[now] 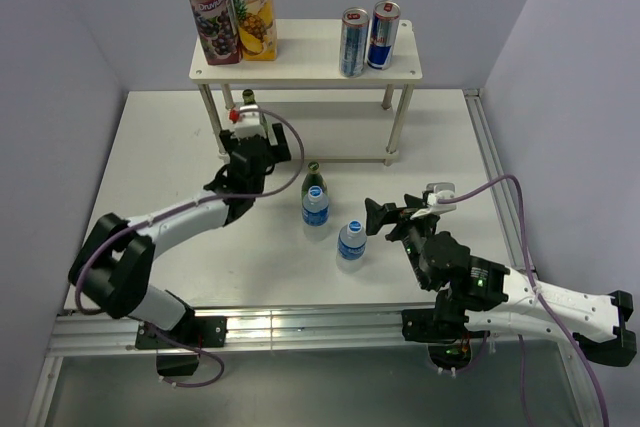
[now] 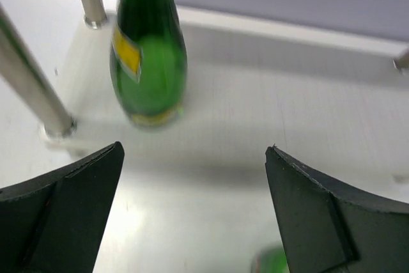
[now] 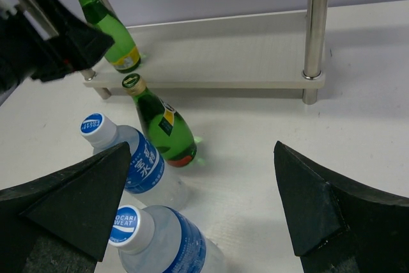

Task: Place and organize the beverage onto the shelf

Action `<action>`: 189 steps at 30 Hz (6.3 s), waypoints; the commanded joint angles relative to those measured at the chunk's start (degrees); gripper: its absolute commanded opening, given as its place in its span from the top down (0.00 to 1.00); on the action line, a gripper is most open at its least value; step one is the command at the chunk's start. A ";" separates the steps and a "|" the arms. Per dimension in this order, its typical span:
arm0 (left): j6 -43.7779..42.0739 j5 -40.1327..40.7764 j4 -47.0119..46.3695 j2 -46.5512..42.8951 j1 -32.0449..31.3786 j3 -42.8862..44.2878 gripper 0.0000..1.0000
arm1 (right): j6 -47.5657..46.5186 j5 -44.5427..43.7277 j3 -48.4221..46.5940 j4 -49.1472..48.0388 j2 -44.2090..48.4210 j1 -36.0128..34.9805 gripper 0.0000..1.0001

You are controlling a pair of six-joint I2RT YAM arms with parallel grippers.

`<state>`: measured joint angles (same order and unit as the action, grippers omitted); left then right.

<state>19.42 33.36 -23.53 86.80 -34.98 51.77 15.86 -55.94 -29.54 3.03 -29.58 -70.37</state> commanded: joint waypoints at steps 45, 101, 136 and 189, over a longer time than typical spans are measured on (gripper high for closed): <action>13.37 5.31 -2.30 6.44 -24.35 -10.02 0.01 | 0.58 -2.33 0.10 -1.09 0.67 -0.30 0.00; -4.30 -1.37 -2.22 12.25 -4.04 17.92 1.00 | -0.65 -1.62 0.01 -2.85 -1.44 -0.38 0.00; -1.40 -5.94 -2.57 21.65 5.19 21.54 0.40 | -0.57 -1.45 0.01 -2.85 -1.62 -0.30 0.00; 3.43 -18.60 -4.77 -9.73 -21.18 -21.01 0.01 | 0.31 -3.73 -0.43 -1.45 -2.15 -0.38 0.00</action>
<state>22.24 19.62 -21.67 76.62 -54.94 30.30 15.59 -57.84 -29.54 2.59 -31.40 -70.37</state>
